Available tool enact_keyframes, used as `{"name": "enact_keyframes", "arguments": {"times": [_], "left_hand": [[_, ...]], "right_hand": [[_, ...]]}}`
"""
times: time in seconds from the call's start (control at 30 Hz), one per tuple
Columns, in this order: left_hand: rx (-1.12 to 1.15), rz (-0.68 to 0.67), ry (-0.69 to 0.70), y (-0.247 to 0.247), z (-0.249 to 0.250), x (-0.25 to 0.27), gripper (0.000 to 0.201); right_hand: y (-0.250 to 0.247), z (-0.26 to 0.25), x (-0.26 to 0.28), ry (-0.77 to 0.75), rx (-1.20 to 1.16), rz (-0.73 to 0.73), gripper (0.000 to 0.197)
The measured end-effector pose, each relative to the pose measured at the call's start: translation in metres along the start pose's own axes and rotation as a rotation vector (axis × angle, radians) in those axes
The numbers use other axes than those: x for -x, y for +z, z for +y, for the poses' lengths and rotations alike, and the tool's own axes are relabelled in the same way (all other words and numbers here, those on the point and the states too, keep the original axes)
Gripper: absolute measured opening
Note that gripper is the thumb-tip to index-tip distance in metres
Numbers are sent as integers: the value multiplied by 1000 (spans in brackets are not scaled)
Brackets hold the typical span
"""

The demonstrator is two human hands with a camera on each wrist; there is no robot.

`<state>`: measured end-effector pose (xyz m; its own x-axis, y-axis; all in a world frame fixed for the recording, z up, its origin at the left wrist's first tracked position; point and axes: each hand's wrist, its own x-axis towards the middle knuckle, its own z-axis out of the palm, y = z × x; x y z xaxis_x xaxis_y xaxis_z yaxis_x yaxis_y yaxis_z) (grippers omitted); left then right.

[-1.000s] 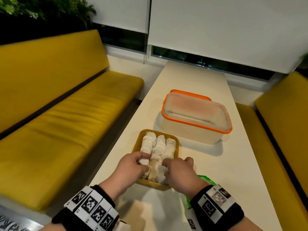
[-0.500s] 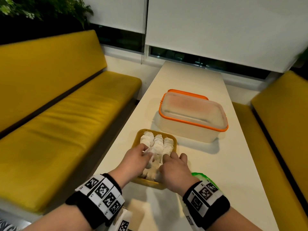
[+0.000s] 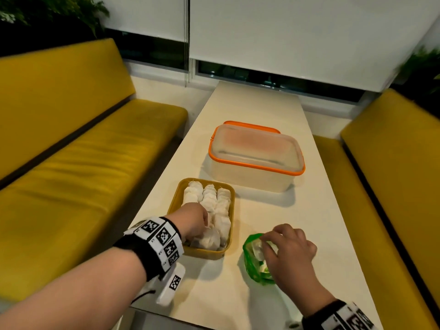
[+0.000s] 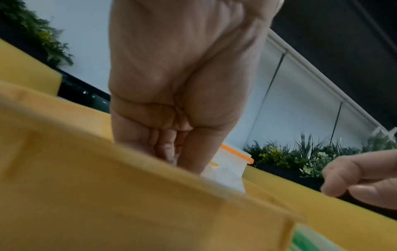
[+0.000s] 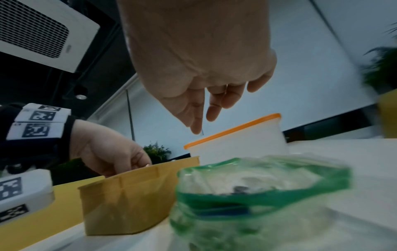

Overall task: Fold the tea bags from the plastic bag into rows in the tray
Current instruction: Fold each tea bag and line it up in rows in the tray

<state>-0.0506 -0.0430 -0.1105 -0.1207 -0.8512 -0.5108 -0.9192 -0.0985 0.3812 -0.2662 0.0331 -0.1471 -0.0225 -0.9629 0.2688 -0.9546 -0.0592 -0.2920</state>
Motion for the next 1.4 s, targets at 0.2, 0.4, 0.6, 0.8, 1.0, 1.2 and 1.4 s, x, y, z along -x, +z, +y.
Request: {"name": "enact_keyframes", "arguments": {"times": [0.2, 0.4, 0.6, 0.8, 1.0, 1.2, 1.4], "left_hand": [[-316, 28, 11, 7, 15, 0, 36], [-266, 190, 92, 5, 22, 3, 38], [4, 179, 429, 47, 81, 13, 30], [-136, 19, 370, 86, 93, -5, 32], [552, 20, 306, 84, 104, -16, 39], [840, -67, 317, 89, 108, -13, 27], [339, 71, 411, 89, 103, -14, 64]], "right_hand": [[-12, 44, 10, 220, 32, -198, 16], [2, 61, 15, 258, -165, -265, 18], [14, 59, 9, 410, -426, -410, 49], [13, 91, 12, 747, -742, -348, 24], [4, 100, 10, 916, -1013, -246, 29], [5, 103, 3, 1006, -1276, -150, 33], [7, 93, -1, 851, -1028, -242, 18]]}}
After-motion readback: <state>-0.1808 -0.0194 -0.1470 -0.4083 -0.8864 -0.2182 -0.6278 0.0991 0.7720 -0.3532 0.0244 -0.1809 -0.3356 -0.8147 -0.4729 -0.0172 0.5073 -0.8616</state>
